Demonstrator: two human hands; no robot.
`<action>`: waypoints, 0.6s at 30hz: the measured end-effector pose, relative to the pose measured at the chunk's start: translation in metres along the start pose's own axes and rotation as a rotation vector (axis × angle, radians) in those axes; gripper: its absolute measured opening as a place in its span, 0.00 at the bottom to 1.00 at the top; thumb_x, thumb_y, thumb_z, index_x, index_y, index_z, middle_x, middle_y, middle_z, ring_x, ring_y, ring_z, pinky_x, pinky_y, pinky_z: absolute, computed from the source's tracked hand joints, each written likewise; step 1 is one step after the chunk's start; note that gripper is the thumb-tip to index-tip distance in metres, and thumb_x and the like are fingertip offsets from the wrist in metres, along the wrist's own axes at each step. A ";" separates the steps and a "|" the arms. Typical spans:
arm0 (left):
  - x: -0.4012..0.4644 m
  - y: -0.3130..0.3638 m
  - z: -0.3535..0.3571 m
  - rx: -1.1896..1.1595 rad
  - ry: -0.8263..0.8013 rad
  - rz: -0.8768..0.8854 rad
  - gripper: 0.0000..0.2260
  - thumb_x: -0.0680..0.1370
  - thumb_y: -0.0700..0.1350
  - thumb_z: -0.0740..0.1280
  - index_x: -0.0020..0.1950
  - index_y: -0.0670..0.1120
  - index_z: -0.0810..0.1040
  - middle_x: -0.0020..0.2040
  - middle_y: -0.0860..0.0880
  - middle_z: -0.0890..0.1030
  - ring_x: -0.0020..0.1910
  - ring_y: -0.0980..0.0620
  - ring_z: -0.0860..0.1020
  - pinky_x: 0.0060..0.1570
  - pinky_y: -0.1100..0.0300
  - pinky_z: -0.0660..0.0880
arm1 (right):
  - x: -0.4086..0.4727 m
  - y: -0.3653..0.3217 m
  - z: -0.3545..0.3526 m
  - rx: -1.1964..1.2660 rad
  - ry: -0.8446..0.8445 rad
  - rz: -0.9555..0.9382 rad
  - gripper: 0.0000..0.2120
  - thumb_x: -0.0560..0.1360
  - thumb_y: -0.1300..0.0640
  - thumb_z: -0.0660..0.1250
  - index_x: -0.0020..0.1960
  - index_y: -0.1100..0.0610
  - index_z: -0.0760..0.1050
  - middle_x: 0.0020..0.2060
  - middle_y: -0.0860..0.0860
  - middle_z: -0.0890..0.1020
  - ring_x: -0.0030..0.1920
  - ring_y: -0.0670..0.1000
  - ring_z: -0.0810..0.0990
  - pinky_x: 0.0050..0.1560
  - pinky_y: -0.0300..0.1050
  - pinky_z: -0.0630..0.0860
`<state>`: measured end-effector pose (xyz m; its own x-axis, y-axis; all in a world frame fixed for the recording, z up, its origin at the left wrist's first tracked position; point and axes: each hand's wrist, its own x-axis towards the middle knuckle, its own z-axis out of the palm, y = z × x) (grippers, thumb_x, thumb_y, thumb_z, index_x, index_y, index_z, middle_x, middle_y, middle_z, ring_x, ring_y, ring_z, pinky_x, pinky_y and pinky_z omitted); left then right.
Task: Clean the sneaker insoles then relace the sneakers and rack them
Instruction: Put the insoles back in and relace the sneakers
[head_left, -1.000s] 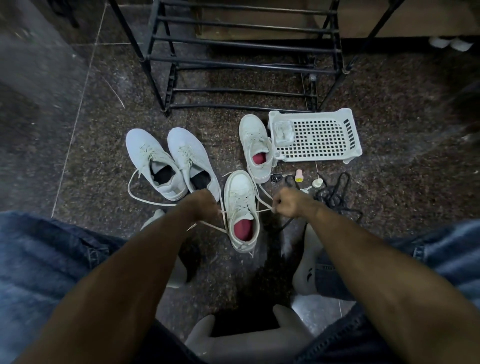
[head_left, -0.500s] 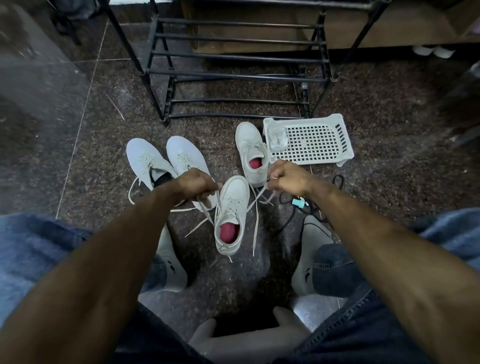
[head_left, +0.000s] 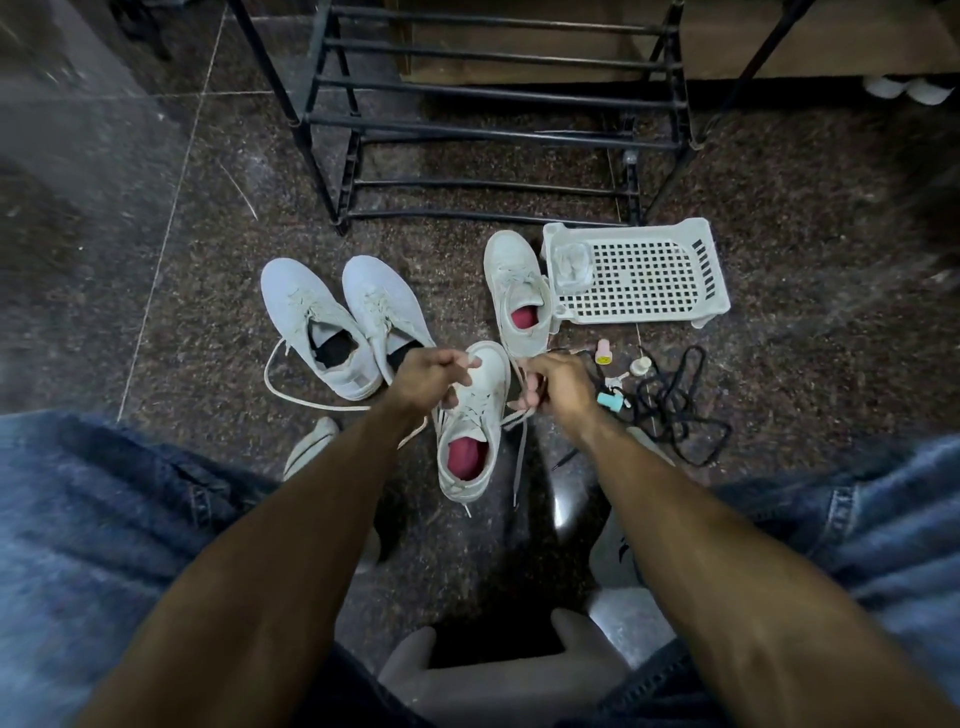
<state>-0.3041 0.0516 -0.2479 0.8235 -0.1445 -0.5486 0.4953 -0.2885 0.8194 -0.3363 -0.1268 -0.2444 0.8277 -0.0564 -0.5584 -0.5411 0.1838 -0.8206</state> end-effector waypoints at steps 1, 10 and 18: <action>0.001 0.008 0.000 0.096 -0.043 0.017 0.06 0.78 0.33 0.63 0.48 0.37 0.81 0.38 0.43 0.80 0.22 0.53 0.72 0.23 0.64 0.69 | 0.002 0.002 -0.003 -0.016 0.026 0.004 0.18 0.77 0.66 0.60 0.28 0.63 0.69 0.19 0.55 0.68 0.21 0.52 0.68 0.31 0.47 0.76; 0.005 0.057 0.009 0.319 -0.248 -0.064 0.06 0.77 0.38 0.63 0.42 0.43 0.78 0.31 0.46 0.78 0.30 0.48 0.80 0.29 0.63 0.66 | 0.020 0.003 -0.036 -0.462 0.038 -0.028 0.16 0.75 0.60 0.67 0.29 0.57 0.70 0.22 0.51 0.70 0.19 0.48 0.68 0.29 0.43 0.73; 0.006 0.032 0.004 0.071 0.048 -0.008 0.02 0.76 0.38 0.67 0.47 0.43 0.79 0.37 0.48 0.80 0.36 0.57 0.78 0.35 0.64 0.73 | 0.012 -0.003 -0.022 -0.486 -0.063 -0.039 0.11 0.70 0.62 0.67 0.28 0.57 0.77 0.27 0.59 0.80 0.30 0.53 0.74 0.37 0.45 0.71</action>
<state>-0.2849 0.0374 -0.2258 0.8328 -0.0967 -0.5450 0.4823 -0.3563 0.8003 -0.3282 -0.1497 -0.2515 0.8482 0.0083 -0.5297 -0.5036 -0.2973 -0.8111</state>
